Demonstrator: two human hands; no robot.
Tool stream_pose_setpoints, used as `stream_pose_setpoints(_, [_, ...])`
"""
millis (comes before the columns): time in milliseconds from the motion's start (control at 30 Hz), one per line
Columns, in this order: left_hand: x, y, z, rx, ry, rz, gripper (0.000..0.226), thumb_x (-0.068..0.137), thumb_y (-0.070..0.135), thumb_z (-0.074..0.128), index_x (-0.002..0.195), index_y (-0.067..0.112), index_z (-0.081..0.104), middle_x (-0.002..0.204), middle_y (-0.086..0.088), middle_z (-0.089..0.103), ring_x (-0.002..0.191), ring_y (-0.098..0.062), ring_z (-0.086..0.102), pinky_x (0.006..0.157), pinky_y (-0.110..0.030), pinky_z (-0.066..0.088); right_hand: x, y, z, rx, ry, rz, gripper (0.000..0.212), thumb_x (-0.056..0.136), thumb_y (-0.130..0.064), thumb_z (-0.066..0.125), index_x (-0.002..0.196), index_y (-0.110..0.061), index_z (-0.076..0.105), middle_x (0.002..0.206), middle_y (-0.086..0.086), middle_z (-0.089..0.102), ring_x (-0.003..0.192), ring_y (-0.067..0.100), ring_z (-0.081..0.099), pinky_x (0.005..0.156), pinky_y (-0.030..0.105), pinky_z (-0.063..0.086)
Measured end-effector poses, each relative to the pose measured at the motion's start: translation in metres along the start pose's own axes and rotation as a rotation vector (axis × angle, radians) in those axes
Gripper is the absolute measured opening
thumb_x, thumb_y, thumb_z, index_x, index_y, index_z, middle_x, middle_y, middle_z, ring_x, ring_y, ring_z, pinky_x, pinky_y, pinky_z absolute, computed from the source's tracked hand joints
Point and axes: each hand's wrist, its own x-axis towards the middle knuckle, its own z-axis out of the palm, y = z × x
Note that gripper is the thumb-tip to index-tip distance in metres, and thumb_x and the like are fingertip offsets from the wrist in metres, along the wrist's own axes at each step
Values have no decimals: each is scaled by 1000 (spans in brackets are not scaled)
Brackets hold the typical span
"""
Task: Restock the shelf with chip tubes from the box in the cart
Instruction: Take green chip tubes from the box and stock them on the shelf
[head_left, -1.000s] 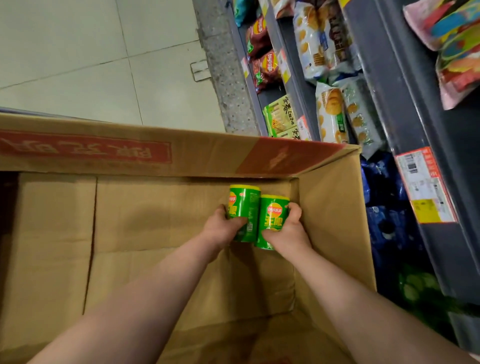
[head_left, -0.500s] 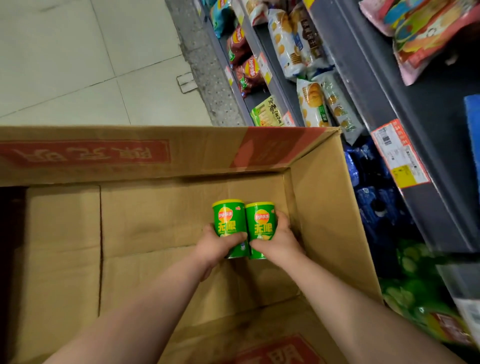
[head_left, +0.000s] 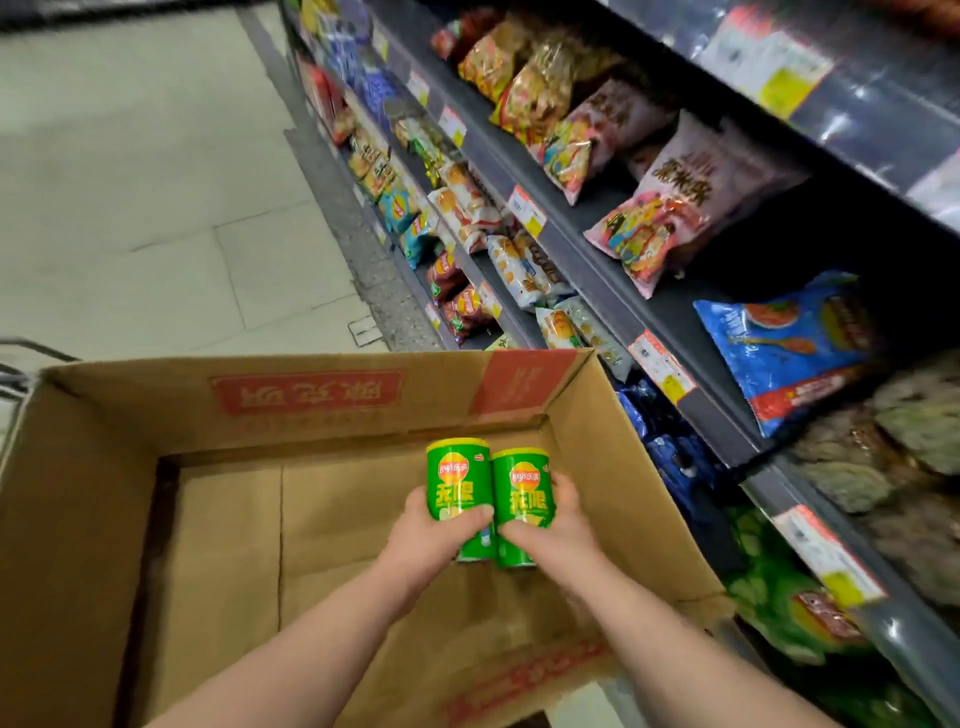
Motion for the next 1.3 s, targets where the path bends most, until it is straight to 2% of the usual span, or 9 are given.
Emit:
stream_pose_setpoints(133, [-31,8,-8,-22,-17,115,46,79,33,74,113,21,45,96,-1,64,75,-13,59,55,-25,41,-39,-14,-7,-2,68,-74,77,78,-9,69,141,-22,27,103,0,55,79,7,55,59,14,44])
stream_pose_setpoints(267, [-57,17,-12,-9,-83,226,49,77,33,74,115,24,44,98,2,63,83,-12,60,63,-27,44,-72,-18,-11,25,160,-78,88,75,-20,72,146,-28,20,117,4,57,94,18,61,73,28,51])
stream_pose_setpoints(400, [-79,22,-7,17,-151,292,58,67,41,75,114,23,47,99,-1,65,83,-16,61,65,-29,44,-105,-16,-20,107,221,-93,88,78,-18,70,147,-28,17,117,3,55,91,13,60,62,21,48])
stream_pose_setpoints(567, [-107,28,11,20,-239,361,48,73,36,75,111,25,48,97,-1,65,78,-14,59,60,-27,41,-144,-6,-36,161,352,-112,87,76,-17,71,145,-30,21,117,1,55,94,12,59,77,28,51])
stream_pose_setpoints(733, [-131,30,37,77,-342,414,40,78,33,74,107,25,48,98,-2,65,85,-17,62,65,-29,44,-183,9,-58,232,440,-90,90,76,-21,71,146,-29,16,118,2,53,95,13,59,73,26,49])
stream_pose_setpoints(867, [-150,28,64,135,-398,450,44,74,39,75,105,24,48,96,-2,65,83,-18,62,64,-29,44,-214,29,-72,284,543,-82,92,75,-18,72,147,-26,16,112,-2,55,92,12,60,81,29,52])
stream_pose_setpoints(1067, [-192,19,104,172,-557,468,39,78,29,76,103,24,46,93,1,63,83,-13,61,68,-29,46,-270,67,-97,374,674,-92,63,78,-11,70,121,-31,28,91,-15,52,77,-3,54,56,7,40])
stream_pose_setpoints(1200, [-228,6,136,235,-645,482,56,53,44,71,102,25,51,97,0,66,89,-17,63,82,-33,48,-307,101,-110,435,785,-91,78,75,-14,73,139,-24,29,99,-11,58,86,3,60,66,15,46])
stream_pose_setpoints(1300, [-262,-14,163,265,-715,502,46,70,39,78,103,25,50,97,2,64,90,-16,61,83,-34,47,-348,131,-119,491,843,-67,80,77,-12,71,142,-23,25,99,-9,57,82,3,59,61,12,46])
